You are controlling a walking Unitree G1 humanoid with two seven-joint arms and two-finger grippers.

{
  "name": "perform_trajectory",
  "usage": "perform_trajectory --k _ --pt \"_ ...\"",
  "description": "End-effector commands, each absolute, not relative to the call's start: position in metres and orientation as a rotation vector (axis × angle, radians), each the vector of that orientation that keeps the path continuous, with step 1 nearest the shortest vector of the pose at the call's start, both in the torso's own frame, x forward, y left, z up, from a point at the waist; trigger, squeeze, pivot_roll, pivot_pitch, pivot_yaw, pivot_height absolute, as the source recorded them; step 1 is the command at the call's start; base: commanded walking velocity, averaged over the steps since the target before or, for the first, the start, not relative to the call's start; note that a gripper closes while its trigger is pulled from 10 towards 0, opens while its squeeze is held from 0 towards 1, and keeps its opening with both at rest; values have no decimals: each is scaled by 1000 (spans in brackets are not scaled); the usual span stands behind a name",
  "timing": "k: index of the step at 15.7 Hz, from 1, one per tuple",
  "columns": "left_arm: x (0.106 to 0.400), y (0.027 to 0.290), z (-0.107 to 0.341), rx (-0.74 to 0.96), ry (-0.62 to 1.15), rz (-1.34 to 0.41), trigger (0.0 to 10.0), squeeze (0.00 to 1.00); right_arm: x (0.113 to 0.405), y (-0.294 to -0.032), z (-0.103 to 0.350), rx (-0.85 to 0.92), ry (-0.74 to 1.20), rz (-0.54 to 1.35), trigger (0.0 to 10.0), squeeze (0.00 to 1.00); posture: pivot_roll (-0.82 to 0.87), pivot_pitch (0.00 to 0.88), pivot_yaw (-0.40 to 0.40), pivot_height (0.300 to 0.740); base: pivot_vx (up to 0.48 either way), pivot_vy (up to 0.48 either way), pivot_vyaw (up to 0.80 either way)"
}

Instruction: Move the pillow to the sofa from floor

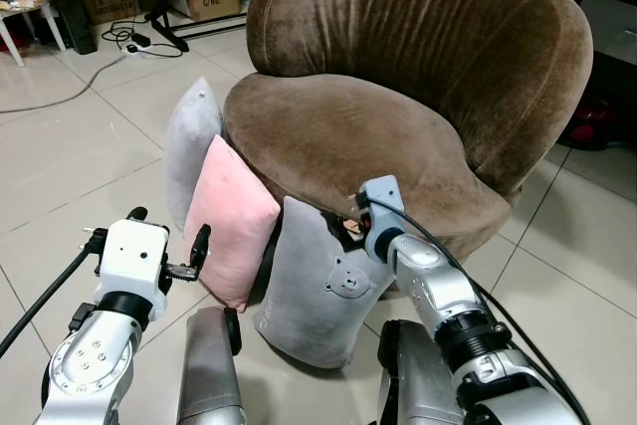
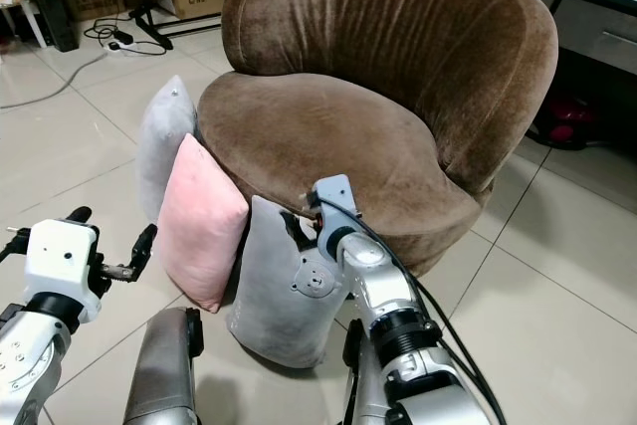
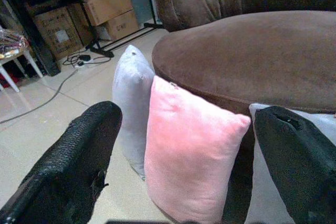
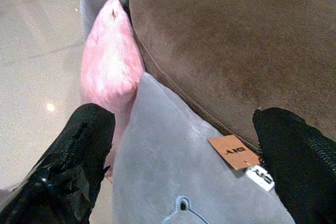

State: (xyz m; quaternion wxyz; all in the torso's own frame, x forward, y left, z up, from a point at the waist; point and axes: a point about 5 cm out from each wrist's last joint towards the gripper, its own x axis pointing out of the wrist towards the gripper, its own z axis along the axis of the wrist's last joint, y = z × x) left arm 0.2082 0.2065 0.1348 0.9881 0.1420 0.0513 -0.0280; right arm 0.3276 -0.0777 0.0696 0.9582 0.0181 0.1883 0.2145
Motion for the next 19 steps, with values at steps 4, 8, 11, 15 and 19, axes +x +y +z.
perform_trajectory --k 4,8,11,15,19 --pt "208 198 136 254 90 -53 10000 0 321 -91 73 98 320 389 10000 0 59 0 -82 461 0 0 0" --pt "211 201 139 206 61 -22 10000 0 313 -99 90 113 211 362 10000 0 47 0 -79 461 64 0 200" --pt "211 200 139 199 57 -24 10000 0 310 -95 88 90 214 390 10000 0 46 0 -75 461 346 0 800" --pt "211 202 139 216 61 -20 10000 0 315 -89 92 73 207 405 10000 0 51 0 -73 461 175 0 400" --pt "211 204 138 253 74 -45 10000 0 332 -96 86 11 254 311 10000 1000 61 0 -74 461 0 0 0"
